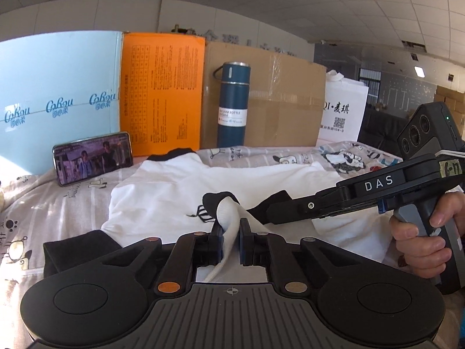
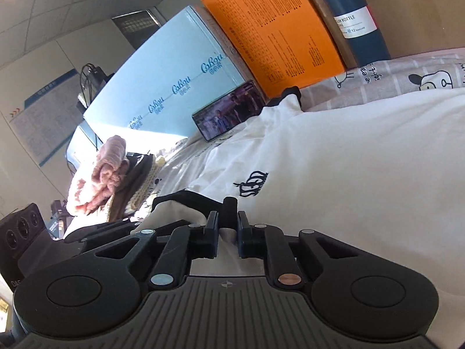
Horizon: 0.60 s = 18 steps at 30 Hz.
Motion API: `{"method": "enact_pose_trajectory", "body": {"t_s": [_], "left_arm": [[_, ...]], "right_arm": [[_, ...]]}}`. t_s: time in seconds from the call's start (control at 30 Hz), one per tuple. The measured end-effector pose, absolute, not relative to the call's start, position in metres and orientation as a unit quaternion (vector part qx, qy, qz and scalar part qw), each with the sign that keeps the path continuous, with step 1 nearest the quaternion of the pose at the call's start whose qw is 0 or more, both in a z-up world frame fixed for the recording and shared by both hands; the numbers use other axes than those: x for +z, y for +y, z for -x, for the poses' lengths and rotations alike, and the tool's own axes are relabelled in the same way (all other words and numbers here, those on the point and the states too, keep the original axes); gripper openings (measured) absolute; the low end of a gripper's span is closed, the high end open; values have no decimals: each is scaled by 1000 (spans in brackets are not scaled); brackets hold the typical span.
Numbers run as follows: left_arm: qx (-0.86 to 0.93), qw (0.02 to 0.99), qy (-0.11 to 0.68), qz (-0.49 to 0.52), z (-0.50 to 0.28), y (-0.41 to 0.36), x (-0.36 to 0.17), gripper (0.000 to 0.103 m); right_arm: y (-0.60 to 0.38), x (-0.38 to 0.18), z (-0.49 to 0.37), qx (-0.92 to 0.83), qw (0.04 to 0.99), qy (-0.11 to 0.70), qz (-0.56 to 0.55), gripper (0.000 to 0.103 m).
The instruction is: Fold clothes
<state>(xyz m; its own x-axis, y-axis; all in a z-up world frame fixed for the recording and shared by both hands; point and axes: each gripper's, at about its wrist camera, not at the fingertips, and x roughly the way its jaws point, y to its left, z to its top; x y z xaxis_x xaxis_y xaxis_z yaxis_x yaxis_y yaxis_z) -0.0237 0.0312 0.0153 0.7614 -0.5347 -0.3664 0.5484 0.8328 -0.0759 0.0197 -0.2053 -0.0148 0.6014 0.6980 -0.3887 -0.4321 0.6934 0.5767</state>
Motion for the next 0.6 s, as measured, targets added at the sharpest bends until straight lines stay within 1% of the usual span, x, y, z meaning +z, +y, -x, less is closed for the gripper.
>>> {"method": "enact_pose_trajectory", "body": {"t_s": [0.1,0.2,0.27,0.37,0.6], "left_arm": [[-339,933,123,-1,62,37,27,9],[-380,921,80,-4,95,45,33,9],[-424,903,73,13,112,53,33,9],[-484,869,94,36,132,62,30,9],[-538,821,174,77,153,63,9,9]], "right_arm": [[-218,-2,5,349,861,271,-251,11],[-227,11,37,373,860,237,-253,11],[-232,15,58,389,859,224,-247,11],[-238,16,92,406,853,218,-244,11],[-241,-9,145,426,828,261,-253,11]]}}
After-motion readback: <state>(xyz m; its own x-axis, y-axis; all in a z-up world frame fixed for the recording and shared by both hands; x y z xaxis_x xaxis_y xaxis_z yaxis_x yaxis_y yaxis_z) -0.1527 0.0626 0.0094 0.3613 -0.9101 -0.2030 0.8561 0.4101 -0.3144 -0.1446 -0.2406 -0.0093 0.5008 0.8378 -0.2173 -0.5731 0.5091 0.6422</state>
